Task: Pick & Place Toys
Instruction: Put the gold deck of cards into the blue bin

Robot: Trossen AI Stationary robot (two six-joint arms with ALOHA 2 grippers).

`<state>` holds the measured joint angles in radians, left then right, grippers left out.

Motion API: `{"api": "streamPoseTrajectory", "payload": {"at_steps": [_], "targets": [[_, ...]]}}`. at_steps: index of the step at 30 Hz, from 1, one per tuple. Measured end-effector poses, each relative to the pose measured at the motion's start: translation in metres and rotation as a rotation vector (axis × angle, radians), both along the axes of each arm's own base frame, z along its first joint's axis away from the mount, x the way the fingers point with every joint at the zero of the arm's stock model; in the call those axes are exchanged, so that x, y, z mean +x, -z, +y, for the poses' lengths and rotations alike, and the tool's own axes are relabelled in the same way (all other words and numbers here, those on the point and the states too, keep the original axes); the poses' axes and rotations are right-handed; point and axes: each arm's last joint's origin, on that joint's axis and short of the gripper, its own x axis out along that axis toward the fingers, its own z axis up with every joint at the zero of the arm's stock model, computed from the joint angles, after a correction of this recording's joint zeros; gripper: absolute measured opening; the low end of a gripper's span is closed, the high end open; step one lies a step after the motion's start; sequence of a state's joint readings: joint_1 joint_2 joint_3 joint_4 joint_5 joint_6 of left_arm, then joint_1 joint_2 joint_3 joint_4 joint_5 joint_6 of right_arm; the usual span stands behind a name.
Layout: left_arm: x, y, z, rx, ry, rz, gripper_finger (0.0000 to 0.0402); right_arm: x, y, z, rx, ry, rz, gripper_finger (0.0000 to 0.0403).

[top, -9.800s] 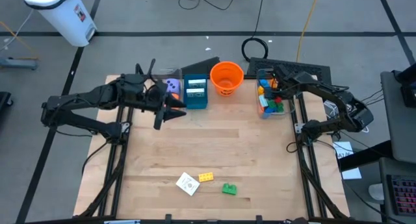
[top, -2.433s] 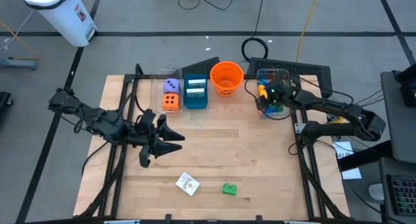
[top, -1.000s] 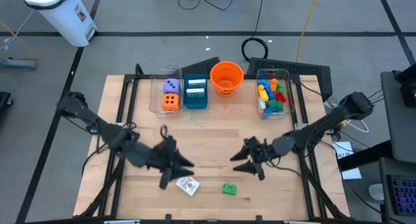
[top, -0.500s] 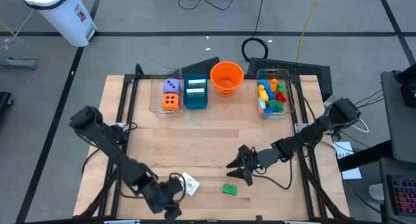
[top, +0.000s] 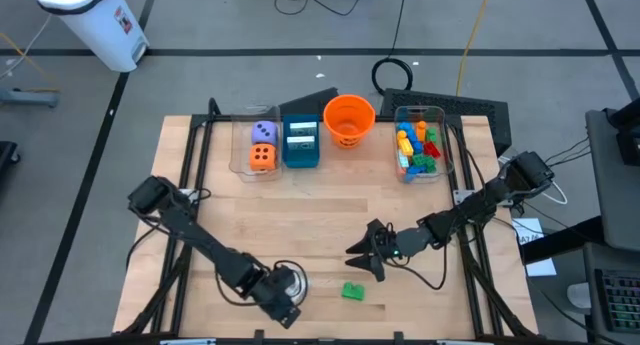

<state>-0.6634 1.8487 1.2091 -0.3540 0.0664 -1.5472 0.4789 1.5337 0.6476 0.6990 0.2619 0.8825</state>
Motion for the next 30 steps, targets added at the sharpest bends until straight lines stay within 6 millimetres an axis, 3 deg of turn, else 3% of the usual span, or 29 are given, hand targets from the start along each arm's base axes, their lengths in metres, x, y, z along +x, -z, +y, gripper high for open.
{"api": "streamPoseTrajectory", "payload": {"at_steps": [9,16,30], "targets": [[0.013,0.023,0.013,0.001,0.031,0.089,0.0186,0.000,-0.001,0.000,0.025,0.004,-0.004,0.0210],[0.025,0.028,0.030,0.050,0.019,0.065,0.0186,0.000,-0.001,0.000,0.003,-0.001,-0.007,0.0210],[0.047,0.035,0.093,0.234,-0.027,0.052,0.0186,0.002,-0.001,-0.004,-0.030,0.005,-0.013,0.0210]]}}
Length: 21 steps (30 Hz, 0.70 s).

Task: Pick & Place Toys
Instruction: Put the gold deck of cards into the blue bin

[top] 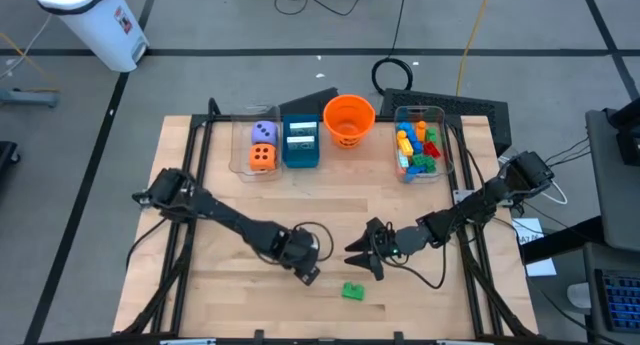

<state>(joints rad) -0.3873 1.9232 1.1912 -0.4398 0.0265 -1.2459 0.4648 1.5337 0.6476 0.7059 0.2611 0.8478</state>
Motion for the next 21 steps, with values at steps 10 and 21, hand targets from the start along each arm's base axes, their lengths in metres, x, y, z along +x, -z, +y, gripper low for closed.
{"api": "streamPoseTrajectory", "payload": {"at_steps": [10,21], "targets": [[-0.001,-0.040,0.020,0.007,0.148,-0.124,0.0186,0.000,0.001,0.000,-0.008,-0.001,0.006,0.0210],[-0.019,-0.066,0.034,0.144,0.116,-0.108,0.0186,0.004,0.001,-0.009,-0.034,0.030,0.002,0.0210]]}}
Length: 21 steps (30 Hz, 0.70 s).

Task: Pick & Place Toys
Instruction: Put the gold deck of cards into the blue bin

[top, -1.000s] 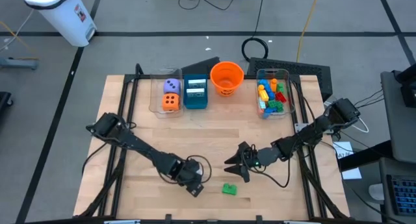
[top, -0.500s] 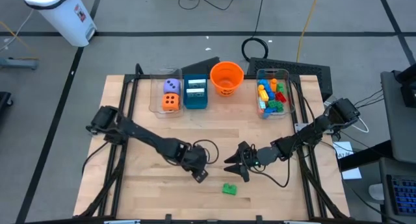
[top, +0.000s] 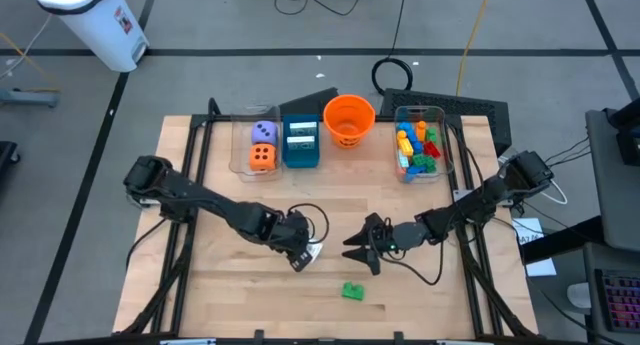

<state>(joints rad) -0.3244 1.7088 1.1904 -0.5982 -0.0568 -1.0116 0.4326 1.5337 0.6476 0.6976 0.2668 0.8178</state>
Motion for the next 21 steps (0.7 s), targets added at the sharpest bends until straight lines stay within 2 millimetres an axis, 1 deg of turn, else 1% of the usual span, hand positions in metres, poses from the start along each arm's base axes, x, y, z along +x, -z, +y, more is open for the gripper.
{"api": "streamPoseTrajectory", "payload": {"at_steps": [5,10,13,19,21], "targets": [[0.002,0.002,0.004,-0.003,-0.029,0.005,0.0186,0.002,0.001,-0.005,0.002,0.020,0.007,0.0210],[0.002,0.003,0.004,0.019,-0.032,0.006,0.0186,0.002,0.003,-0.006,-0.006,0.022,0.030,0.0210],[0.003,0.007,0.003,0.017,-0.040,0.015,0.0186,0.001,0.004,-0.006,-0.009,0.022,0.038,0.0210],[0.009,0.026,-0.005,-0.016,-0.041,0.056,0.0186,0.001,0.004,-0.006,-0.007,0.023,0.047,0.0210],[0.010,0.029,-0.007,-0.030,-0.039,0.063,0.0186,0.001,0.005,-0.006,-0.007,0.024,0.052,0.0210]]}}
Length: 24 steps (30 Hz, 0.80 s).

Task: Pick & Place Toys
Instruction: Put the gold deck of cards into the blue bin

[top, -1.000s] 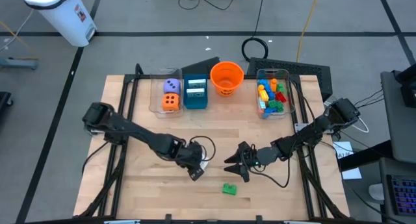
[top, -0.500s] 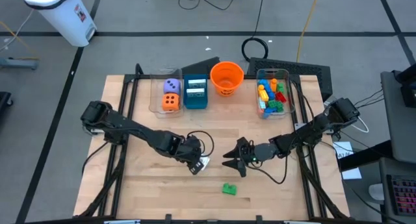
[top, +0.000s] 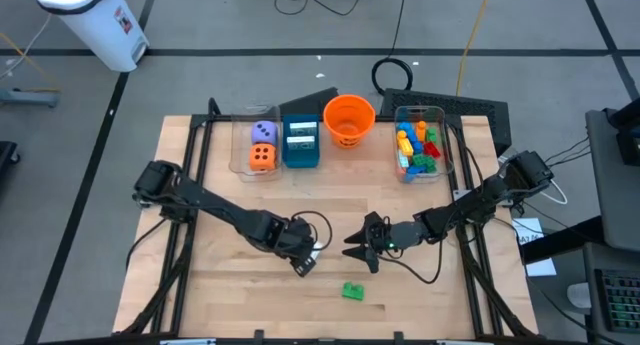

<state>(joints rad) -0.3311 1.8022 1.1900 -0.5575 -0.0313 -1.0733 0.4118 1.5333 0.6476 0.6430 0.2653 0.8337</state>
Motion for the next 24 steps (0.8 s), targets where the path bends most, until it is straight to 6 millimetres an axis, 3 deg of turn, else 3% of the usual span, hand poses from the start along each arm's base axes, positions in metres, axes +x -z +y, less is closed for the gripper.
{"api": "streamPoseTrajectory", "payload": {"at_steps": [19,24], "targets": [[-0.002,0.012,-0.002,0.007,-0.050,-0.009,0.0186,0.000,0.000,0.000,0.015,0.005,0.007,0.0210],[0.001,0.024,-0.004,0.002,-0.057,0.018,0.0186,0.000,0.000,0.000,0.015,0.005,0.007,0.0210]]}}
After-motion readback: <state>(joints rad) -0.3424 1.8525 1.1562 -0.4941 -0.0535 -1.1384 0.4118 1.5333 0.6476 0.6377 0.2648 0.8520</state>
